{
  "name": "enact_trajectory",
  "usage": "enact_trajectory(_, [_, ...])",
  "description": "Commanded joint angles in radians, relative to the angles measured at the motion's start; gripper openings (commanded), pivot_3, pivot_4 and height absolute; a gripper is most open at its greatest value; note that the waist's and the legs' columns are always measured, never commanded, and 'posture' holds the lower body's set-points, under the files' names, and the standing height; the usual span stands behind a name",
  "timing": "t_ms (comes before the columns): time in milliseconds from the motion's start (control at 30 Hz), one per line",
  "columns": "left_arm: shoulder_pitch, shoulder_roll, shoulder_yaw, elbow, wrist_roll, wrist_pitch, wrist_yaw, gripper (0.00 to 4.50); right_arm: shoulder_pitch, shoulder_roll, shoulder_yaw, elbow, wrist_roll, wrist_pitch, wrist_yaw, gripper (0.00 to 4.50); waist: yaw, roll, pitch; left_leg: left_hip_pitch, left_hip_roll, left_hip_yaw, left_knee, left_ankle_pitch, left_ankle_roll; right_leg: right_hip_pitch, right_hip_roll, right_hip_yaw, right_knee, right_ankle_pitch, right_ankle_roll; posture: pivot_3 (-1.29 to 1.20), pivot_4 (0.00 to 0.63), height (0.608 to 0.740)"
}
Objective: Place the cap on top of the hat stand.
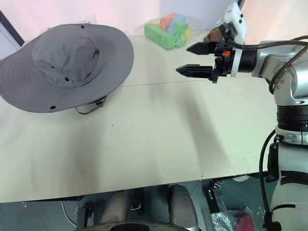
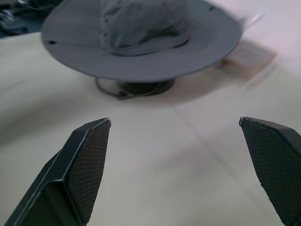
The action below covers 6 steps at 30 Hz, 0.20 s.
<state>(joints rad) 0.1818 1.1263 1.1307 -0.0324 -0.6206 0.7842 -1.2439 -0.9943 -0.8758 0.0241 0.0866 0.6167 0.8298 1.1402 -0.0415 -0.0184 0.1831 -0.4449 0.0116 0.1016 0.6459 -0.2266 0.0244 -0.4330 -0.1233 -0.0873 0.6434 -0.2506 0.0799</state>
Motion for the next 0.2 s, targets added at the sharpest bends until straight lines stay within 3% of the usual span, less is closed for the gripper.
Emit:
enact_trajectory(33, [-0.028,0.039,0.003,0.023,0.001,-0.031,0.0,4.5,0.004,-0.001,-0.042,-0.056,0.044,0.028,0.03,4.48,0.001,0.0,0.0,-0.001,0.0,0.0,0.0,0.0,0.0,-0.001,0.0,0.0,0.0,0.0,0.0,0.0,0.15,0.734])
enact_trajectory(200, [-0.016,0.045,0.006,0.021,0.009,-0.04,-0.019,4.5,0.034,-0.002,-0.048,-0.072,0.034,0.019,0.034,4.48,-0.001,0.0,0.0,-0.001,0.0,0.001,-0.001,0.0,0.0,-0.001,-0.001,0.0,0.0,0.001,-0.001,0.0,0.15,0.734])
